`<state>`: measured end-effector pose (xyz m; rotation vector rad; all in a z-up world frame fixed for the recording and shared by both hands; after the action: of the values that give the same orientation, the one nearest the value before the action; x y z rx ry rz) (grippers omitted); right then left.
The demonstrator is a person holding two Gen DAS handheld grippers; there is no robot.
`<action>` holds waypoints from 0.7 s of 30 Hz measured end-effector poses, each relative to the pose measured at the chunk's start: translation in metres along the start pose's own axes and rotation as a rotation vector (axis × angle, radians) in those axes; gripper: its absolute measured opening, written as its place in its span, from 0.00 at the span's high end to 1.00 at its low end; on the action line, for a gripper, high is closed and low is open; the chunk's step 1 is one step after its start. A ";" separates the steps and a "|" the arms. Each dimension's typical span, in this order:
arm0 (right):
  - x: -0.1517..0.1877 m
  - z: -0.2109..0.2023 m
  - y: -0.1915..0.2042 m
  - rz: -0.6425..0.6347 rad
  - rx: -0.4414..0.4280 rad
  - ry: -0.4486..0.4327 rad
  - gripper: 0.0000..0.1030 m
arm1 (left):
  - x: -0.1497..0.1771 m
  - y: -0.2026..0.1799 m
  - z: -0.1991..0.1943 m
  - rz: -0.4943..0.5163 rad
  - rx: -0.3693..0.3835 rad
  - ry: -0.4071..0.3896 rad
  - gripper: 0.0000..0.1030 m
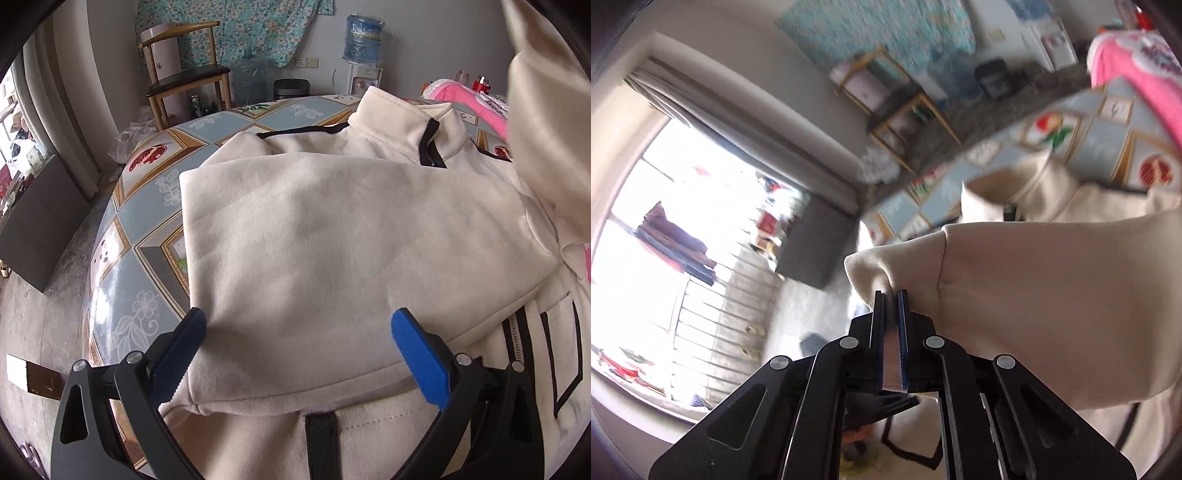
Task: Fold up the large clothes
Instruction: 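Lift the second sleeve with the right gripper, fold it across the body, release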
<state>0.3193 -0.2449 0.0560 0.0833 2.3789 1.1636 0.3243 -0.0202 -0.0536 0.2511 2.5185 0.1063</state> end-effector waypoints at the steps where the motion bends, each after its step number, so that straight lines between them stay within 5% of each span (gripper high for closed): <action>1: 0.007 0.021 -0.004 0.010 0.027 0.037 0.91 | 0.001 0.004 -0.004 -0.012 0.003 -0.001 0.04; 4: 0.027 0.068 -0.027 0.074 0.056 0.123 0.88 | 0.005 0.016 -0.013 -0.056 0.039 0.001 0.04; 6: 0.036 0.080 -0.038 0.096 0.069 0.142 0.69 | 0.008 0.023 -0.020 -0.084 0.076 0.000 0.04; 8: 0.044 0.074 -0.041 0.093 0.066 0.126 0.59 | 0.008 0.027 -0.026 -0.106 0.122 -0.009 0.04; 13: 0.063 0.019 -0.042 0.011 0.064 0.040 0.55 | 0.000 0.021 -0.032 -0.117 0.232 -0.026 0.06; 18: 0.107 -0.028 -0.060 -0.101 0.290 -0.025 0.55 | -0.019 -0.003 -0.027 -0.108 0.333 -0.024 0.14; 21: 0.132 -0.043 -0.081 -0.096 0.408 -0.040 0.55 | -0.030 -0.018 -0.011 -0.100 0.333 0.018 0.29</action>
<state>0.1960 -0.2935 -0.0354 0.1248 2.5189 0.6144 0.3390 -0.0444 -0.0303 0.2560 2.5513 -0.3546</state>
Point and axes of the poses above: each gripper's, at about its wrist camera, not at the fingertips, and z roughly the way its jaws point, y to its left, x to its underside, the point moved 1 cm from there along z, roughly the way its jaws point, and after that the axes turned 11 degrees about -x, right-handed, at the moved point
